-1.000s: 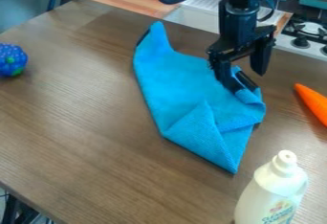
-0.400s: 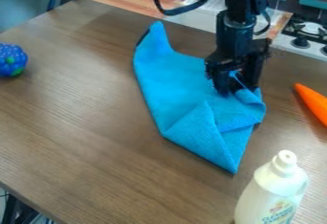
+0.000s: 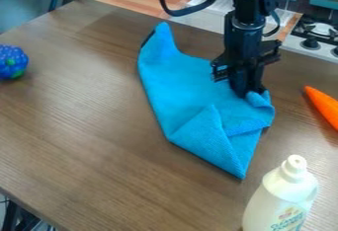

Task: Unfold the cloth from top right to bottom left

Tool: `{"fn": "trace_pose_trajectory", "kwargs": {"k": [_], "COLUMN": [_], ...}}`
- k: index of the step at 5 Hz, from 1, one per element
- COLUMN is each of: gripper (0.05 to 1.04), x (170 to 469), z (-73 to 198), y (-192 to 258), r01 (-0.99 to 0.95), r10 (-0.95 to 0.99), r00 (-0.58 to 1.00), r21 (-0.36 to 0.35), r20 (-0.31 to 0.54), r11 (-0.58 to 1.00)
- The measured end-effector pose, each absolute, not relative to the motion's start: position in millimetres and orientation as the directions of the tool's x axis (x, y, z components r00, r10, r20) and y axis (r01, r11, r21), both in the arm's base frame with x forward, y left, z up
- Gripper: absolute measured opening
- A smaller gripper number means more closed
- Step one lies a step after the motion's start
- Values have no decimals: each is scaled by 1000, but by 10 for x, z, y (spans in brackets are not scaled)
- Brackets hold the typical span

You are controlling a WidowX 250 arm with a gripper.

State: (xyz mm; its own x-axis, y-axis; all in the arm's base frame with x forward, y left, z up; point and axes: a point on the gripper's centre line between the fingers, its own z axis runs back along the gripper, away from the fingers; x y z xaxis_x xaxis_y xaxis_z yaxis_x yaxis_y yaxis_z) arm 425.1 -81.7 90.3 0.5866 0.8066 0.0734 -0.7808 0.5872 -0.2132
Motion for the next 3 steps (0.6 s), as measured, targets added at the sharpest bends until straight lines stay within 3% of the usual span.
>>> {"fn": "trace_pose_trajectory", "kwargs": {"k": [1, 3], "gripper": [86, 69], "x": [4228, 4168], "z": [893, 1045], "y": [-835, -685], "r01": [-776, -792], "r10": [800, 809], "r00": [598, 587], "r21": [-207, -230], "r20": [57, -30], "r11": [595, 565]}}
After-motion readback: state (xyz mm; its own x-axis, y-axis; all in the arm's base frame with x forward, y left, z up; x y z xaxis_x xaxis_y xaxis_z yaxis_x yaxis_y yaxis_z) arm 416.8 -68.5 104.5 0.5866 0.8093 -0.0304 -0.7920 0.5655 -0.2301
